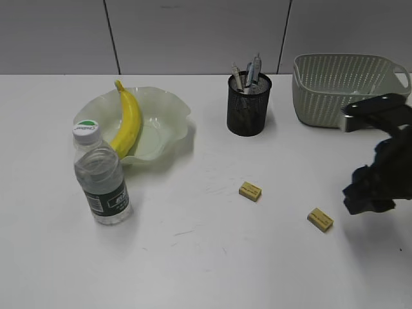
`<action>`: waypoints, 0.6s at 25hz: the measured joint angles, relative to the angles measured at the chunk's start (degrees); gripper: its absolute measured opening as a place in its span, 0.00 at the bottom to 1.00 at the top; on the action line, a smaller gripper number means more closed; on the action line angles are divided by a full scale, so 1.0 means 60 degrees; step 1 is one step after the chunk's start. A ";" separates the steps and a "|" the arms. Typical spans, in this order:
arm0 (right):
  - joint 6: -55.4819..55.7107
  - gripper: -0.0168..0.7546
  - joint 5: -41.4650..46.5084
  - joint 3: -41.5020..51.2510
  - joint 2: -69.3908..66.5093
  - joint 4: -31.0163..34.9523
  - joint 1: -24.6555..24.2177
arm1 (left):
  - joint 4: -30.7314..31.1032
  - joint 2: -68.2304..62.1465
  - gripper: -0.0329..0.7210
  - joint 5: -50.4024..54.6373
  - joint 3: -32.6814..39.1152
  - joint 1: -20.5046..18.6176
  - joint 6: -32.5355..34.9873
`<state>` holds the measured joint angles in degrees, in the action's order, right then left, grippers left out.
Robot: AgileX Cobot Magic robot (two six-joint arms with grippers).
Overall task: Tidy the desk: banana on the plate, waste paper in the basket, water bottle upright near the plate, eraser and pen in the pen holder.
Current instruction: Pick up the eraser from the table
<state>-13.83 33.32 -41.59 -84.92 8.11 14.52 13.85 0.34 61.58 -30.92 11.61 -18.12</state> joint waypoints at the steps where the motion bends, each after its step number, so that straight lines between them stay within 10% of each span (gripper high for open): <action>1: -0.0011 0.50 -0.0054 -0.0242 -0.0467 -0.0111 0.0178 | 0.0000 0.0000 0.61 0.0000 0.0000 0.0000 0.0006; 15: 0.0394 0.41 -0.0473 -0.1946 -0.4141 -0.1597 0.1659 | 0.0000 0.0000 0.60 -0.0008 0.0000 -0.0011 0.0006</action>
<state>-11.47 30.48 -53.26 -109.76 -1.47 24.48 13.85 0.34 61.53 -30.92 11.54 -18.08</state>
